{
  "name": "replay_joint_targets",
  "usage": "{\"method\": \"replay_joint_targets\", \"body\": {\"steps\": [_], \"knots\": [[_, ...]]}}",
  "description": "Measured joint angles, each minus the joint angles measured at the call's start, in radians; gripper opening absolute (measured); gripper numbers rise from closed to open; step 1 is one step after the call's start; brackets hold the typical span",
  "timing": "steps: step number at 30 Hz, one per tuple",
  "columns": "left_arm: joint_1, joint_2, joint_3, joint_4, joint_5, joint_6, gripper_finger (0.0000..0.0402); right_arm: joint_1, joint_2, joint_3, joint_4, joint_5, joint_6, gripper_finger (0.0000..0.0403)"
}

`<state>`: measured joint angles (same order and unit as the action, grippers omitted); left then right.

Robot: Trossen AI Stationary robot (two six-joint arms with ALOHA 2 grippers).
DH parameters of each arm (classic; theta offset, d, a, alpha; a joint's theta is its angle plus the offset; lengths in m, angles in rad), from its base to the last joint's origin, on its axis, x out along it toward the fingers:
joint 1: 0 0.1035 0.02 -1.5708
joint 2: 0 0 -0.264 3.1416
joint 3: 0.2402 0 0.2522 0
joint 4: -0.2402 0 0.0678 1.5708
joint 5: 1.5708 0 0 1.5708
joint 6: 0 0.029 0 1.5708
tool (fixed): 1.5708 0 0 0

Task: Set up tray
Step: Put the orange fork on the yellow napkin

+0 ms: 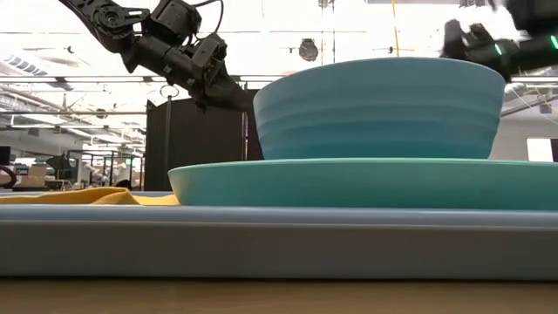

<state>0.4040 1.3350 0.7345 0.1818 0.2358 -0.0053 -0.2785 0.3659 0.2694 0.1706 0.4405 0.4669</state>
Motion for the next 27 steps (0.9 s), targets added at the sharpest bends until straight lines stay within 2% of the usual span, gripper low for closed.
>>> {"method": "replay_joint_targets", "body": {"steps": [3,8,11,14,17,20,24,27], "knots": [[0.004,0.0,0.0,0.0,-0.004,0.0,0.0184,-0.038,0.282,0.212,-0.176,-0.016,-0.015,0.0121],[0.016,0.0,0.0,0.0,-0.022,-0.025,0.0184,-0.115,0.808,0.568,-0.285,-0.257,-0.183,0.0113],[0.024,0.0,0.0,-0.022,-0.05,-0.042,0.0184,-0.158,1.073,0.794,-0.415,-0.325,-0.283,0.0105],[0.028,0.0,0.0,-0.05,-0.053,-0.06,0.0184,-0.176,1.281,0.999,-0.54,-0.366,-0.352,0.0089],[0.027,0.0,0.0,-0.06,-0.053,-0.061,0.0184,-0.18,1.41,1.162,-0.654,-0.366,-0.402,0.0051],[0.027,0.0,0.0,-0.06,-0.053,-0.057,0.0184,-0.177,1.497,1.254,-0.712,-0.367,-0.431,0.0009],[0.028,0.0,0.0,-0.06,-0.053,-0.046,0.0184,-0.172,1.549,1.318,-0.726,-0.382,-0.445,0.0001],[0.028,0.0,0.0,-0.062,-0.053,-0.045,0.0184,-0.172,1.59,1.324,-0.72,-0.466,-0.416,0.0]]}}
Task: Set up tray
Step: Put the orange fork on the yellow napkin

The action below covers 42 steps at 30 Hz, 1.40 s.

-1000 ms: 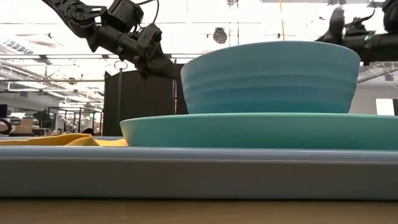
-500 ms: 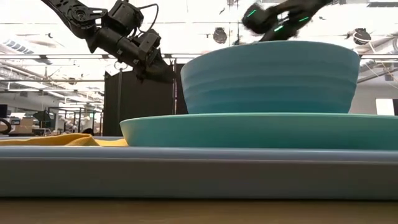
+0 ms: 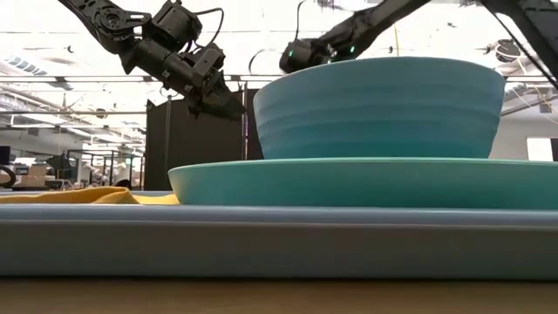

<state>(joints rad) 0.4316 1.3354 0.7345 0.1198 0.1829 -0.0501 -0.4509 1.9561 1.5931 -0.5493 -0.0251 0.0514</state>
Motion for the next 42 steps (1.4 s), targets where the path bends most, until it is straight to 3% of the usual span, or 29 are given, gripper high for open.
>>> {"method": "replay_joint_targets", "body": {"steps": [14,24,42], "knots": [[0.0,0.0,0.0,-0.013,0.0,0.009,0.0184,0.087,0.029,-0.018,0.036,-0.029,0.068,0.0],[-0.005,0.0,0.0,-0.014,0.001,-0.008,0.0184,0.087,0.14,-0.045,0.085,-0.03,0.129,0.0],[-0.009,0.0,-0.001,-0.02,0.003,-0.007,0.0184,0.06,0.175,-0.044,0.103,0.024,0.156,0.0]]}}
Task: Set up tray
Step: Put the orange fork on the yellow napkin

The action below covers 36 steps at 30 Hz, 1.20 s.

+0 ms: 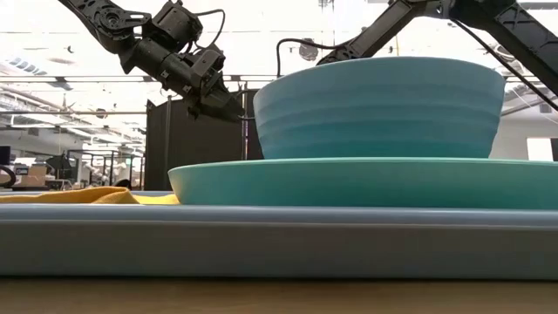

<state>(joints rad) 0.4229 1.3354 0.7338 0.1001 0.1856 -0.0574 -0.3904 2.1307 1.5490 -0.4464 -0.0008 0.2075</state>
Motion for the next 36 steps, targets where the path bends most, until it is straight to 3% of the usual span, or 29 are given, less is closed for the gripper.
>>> {"method": "replay_joint_targets", "body": {"steps": [12,24,36], "knots": [[0.0,0.0,0.0,0.0,0.0,-0.009,0.0184,0.029,0.0,0.0,0.073,-0.071,-0.002,0.0],[0.0,0.0,0.0,-0.001,0.0,-0.016,0.0184,0.01,-0.02,-0.001,-0.005,0.049,0.029,0.0],[0.0,0.0,0.0,-0.001,-0.001,-0.024,0.0184,0.012,0.027,0.001,0.031,-0.028,0.053,0.0]]}}
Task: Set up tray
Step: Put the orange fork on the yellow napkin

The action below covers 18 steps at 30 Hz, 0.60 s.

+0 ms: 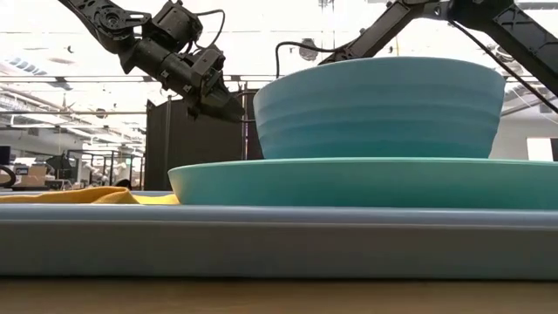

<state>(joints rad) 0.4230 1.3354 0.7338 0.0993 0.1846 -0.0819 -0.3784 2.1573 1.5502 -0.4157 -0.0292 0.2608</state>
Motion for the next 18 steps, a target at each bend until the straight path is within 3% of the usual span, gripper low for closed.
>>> {"method": "replay_joint_targets", "body": {"steps": [7,18], "knots": [[0.0,0.0,0.0,0.0,0.0,-0.006,0.0184,0.007,0.007,-0.001,0.091,-0.081,0.0,0.0],[0.002,0.0,0.0,-0.039,-0.001,-0.036,0.0184,0.017,-0.041,-0.003,0.062,-0.079,-0.015,0.0]]}}
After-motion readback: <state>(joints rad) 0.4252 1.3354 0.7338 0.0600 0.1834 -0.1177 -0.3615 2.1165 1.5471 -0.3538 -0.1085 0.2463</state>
